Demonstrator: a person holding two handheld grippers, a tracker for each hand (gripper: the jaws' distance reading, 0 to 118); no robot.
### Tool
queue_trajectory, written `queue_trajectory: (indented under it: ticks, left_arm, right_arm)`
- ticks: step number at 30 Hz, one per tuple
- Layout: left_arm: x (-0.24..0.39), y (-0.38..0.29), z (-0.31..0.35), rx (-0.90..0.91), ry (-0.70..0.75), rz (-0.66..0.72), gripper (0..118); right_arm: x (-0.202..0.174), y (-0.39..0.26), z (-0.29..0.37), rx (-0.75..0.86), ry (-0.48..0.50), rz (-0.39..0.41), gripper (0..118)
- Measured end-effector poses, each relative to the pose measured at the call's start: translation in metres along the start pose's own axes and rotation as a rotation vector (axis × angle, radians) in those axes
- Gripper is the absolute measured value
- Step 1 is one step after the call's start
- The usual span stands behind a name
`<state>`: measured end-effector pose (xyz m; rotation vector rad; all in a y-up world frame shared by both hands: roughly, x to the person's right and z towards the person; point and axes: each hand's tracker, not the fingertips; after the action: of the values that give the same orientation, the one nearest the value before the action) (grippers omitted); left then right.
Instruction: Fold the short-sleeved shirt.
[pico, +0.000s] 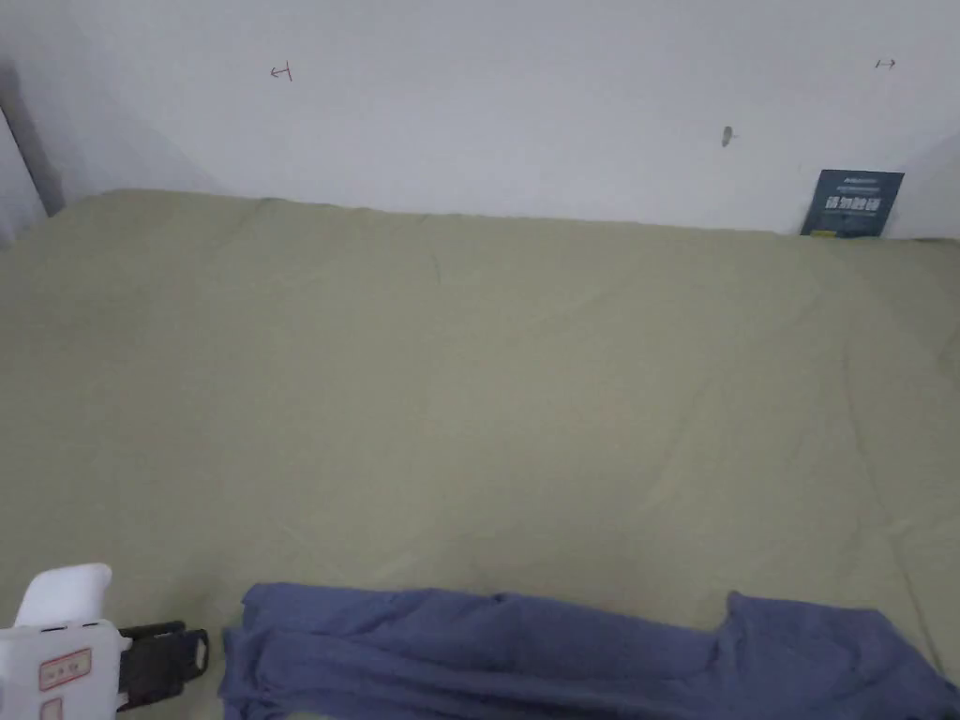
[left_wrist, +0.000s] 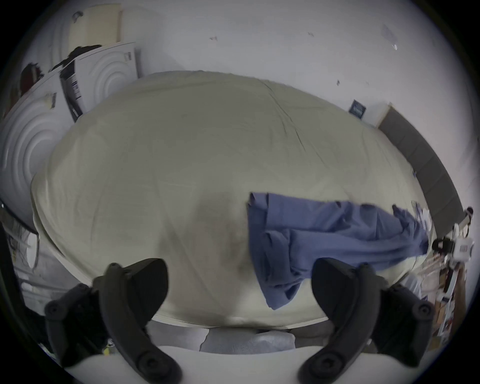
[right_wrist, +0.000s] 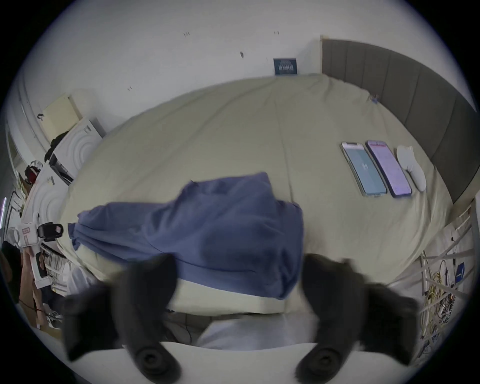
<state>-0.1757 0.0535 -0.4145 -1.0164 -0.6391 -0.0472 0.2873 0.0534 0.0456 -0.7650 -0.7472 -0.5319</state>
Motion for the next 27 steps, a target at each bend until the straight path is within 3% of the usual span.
queue_trajectory:
  ticks: [1,4,9,10,11,12,13,14,20,25,26,27]
  left_arm:
    - [-0.001,0.0,-0.001,-0.004,0.0,0.021,0]
    - [-0.012,0.009,-0.01,-0.039,-0.074,0.058,0]
    - [-0.032,0.025,-0.036,-0.102,-0.187,0.169,0]
    - [-0.036,0.029,-0.043,-0.138,-0.249,0.168,5]
    - [-0.04,0.031,-0.047,-0.157,-0.302,0.153,19]
    - [-0.045,0.033,-0.051,-0.17,-0.339,0.169,68]
    - [-0.046,0.034,-0.058,-0.197,-0.36,0.159,111]
    - [-0.047,0.033,-0.064,-0.243,-0.365,0.146,118]
    - [-0.058,0.042,-0.105,-0.283,-0.512,0.173,116]
    - [-0.051,0.044,-0.126,-0.313,-0.716,0.3,113]
    - [-0.047,0.041,-0.13,-0.342,-0.752,0.317,105]
    - [-0.044,0.038,-0.134,-0.355,-0.764,0.313,78]
  right_arm:
    - [-0.012,0.0,0.002,0.012,0.005,0.02,1]
    - [-0.032,0.001,0.005,0.061,-0.012,0.044,1]
    - [-0.061,-0.002,0.009,0.057,0.056,0.045,1]
    - [-0.064,-0.002,0.008,0.056,0.057,0.045,1]
    - [-0.067,-0.003,0.009,0.058,0.058,0.039,1]
    - [-0.069,-0.004,0.008,0.052,0.074,0.033,1]
    - [-0.07,-0.006,0.007,0.046,0.083,0.028,1]
    - [-0.073,-0.007,0.007,0.047,0.079,0.024,1]
    - [-0.086,-0.014,0.008,0.021,0.093,0.01,1]
    - [-0.086,-0.018,0.005,0.001,0.09,0.012,1]
    - [-0.087,-0.019,0.005,-0.002,0.086,0.011,1]
    - [-0.087,-0.02,0.005,-0.005,0.084,0.009,1]
